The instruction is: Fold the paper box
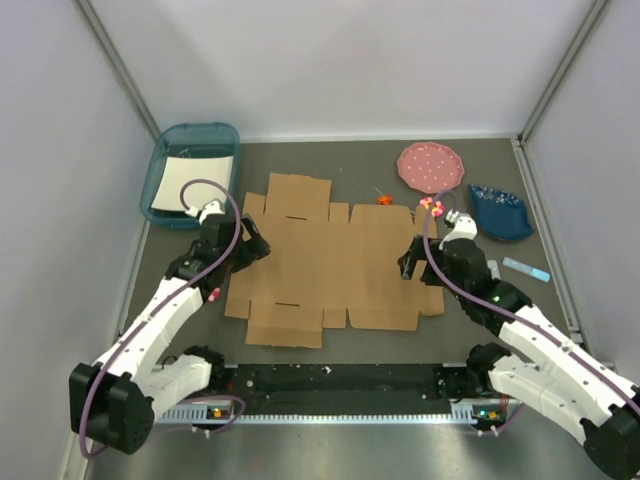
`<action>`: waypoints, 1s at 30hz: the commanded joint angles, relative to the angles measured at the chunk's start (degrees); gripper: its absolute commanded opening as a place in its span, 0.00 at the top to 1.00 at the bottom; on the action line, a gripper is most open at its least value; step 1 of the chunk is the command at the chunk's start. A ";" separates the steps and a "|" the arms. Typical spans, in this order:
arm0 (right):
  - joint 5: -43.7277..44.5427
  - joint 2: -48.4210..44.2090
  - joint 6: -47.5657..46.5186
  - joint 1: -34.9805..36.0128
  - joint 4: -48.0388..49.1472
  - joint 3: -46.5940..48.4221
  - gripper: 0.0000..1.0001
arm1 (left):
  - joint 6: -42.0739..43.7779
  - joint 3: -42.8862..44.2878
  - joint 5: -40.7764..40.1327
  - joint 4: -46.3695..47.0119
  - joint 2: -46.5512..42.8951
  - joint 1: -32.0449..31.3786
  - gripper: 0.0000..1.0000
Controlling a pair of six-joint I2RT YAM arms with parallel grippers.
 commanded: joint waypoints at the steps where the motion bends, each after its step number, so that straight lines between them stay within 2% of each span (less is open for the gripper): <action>1: -0.35 -2.30 -0.33 0.12 0.33 2.02 0.01 | -3.16 0.04 -10.65 -1.14 0.36 0.49 0.02; 8: -3.08 -3.80 -1.03 0.21 0.24 3.08 0.01 | 1.75 1.01 -5.84 2.10 2.82 5.58 0.03; 12: -4.66 -3.97 -0.86 0.12 0.77 2.55 0.01 | 4.82 1.62 1.09 2.99 7.80 9.62 0.08; 18: -5.98 -4.76 -0.68 0.21 1.21 1.68 0.01 | 4.84 3.11 3.22 3.60 17.21 10.16 0.15; 21: -5.98 -5.73 -0.59 0.21 1.21 1.41 0.01 | 4.74 3.72 6.82 5.19 20.13 10.16 0.16; 22: -5.98 -5.99 -0.50 0.12 1.12 1.32 0.01 | 4.83 3.90 10.22 6.06 20.83 10.16 0.18; 26: -5.81 -7.14 -0.42 0.21 1.03 0.71 0.01 | 5.71 3.90 16.38 9.14 22.94 10.16 0.29; 27: -5.81 -7.22 -0.24 0.21 0.77 0.71 0.01 | 5.97 3.90 17.45 9.84 22.77 10.16 0.40; 29: -5.89 -7.23 -0.06 0.12 0.77 0.79 0.01 | 6.24 3.47 19.91 11.51 22.07 10.16 0.51; 30: -6.07 -6.96 -0.06 0.21 0.85 0.88 0.01 | 6.41 3.38 20.45 11.95 21.63 10.16 0.63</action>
